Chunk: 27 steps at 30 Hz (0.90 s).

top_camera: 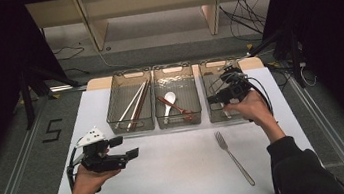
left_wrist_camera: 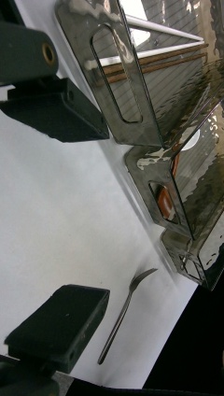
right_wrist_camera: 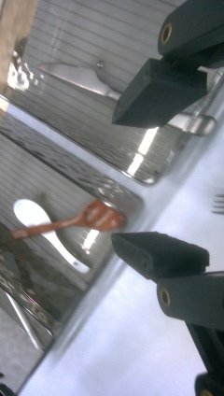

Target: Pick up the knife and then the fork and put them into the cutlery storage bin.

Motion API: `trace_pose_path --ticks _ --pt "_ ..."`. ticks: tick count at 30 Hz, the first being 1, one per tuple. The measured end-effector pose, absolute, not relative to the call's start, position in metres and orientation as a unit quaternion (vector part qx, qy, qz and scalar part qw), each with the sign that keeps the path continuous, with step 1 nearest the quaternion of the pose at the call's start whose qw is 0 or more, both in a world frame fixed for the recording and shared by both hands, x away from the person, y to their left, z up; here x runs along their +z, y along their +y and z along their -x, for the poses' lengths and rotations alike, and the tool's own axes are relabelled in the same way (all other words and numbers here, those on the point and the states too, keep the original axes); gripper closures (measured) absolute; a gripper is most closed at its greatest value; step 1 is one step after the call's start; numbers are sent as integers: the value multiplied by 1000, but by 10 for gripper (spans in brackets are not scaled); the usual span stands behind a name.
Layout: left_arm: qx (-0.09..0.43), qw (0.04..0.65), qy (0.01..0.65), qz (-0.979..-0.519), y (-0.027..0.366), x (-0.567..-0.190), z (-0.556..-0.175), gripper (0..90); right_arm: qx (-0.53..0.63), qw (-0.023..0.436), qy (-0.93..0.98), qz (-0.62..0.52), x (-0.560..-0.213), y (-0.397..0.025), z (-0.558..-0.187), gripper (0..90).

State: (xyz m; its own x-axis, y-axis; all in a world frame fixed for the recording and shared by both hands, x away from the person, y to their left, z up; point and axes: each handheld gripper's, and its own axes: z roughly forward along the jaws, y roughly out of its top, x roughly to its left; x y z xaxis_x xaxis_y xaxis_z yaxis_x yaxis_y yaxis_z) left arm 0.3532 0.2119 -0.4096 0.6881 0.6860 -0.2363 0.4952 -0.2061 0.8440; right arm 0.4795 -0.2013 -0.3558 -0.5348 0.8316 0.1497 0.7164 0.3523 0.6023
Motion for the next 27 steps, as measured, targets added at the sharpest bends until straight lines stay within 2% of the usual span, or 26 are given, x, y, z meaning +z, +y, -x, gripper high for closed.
trace_pose_path --ticks 10,27 --pt "96 502 382 -770 211 -409 -353 185 312 89 831 -453 -363 -202 -446 351" --pt "96 503 382 -769 211 -410 -352 185 275 67 851 -443 -386 -204 -416 333"
